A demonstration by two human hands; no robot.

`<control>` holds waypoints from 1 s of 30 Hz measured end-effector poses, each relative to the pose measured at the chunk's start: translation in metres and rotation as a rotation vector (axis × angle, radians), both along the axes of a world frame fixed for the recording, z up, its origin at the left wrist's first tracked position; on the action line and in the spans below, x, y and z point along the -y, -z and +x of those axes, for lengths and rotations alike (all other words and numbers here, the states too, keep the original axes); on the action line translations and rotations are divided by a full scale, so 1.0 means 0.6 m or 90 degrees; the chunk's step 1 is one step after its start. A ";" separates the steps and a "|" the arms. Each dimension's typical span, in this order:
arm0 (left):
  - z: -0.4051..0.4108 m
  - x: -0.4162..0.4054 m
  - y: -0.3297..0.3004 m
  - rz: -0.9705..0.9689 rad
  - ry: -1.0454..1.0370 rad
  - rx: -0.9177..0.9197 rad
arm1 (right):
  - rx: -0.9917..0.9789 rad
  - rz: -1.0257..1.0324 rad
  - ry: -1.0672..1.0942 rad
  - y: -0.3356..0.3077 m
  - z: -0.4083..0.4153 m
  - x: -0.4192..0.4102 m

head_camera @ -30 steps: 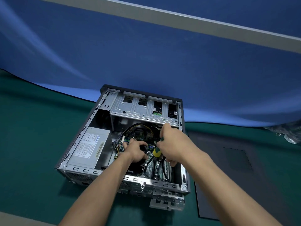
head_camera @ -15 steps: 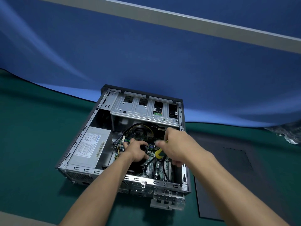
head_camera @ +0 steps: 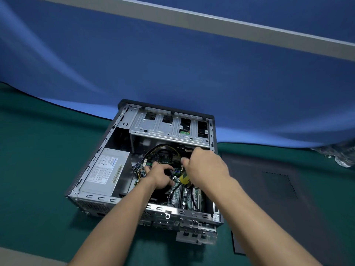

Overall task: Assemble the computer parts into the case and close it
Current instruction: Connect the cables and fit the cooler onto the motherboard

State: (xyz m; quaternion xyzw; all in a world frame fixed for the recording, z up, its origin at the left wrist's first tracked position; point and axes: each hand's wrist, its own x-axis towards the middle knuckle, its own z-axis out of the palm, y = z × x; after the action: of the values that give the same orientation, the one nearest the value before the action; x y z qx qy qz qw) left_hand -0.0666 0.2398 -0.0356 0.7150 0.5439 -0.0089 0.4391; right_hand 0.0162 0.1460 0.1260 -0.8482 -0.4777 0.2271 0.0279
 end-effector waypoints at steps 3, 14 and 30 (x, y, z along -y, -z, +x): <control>0.000 0.000 0.000 -0.006 0.005 -0.003 | -0.079 -0.029 -0.004 -0.002 -0.001 0.000; 0.001 0.000 -0.002 -0.010 -0.011 0.010 | -0.008 0.008 0.029 0.006 0.025 0.008; -0.001 -0.001 0.002 -0.003 0.006 -0.006 | 0.038 0.027 -0.002 0.006 -0.007 -0.003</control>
State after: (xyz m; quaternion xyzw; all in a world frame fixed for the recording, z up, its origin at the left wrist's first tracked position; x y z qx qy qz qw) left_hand -0.0672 0.2402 -0.0367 0.7164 0.5427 -0.0156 0.4382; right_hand 0.0119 0.1476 0.1227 -0.8530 -0.4846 0.1915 0.0308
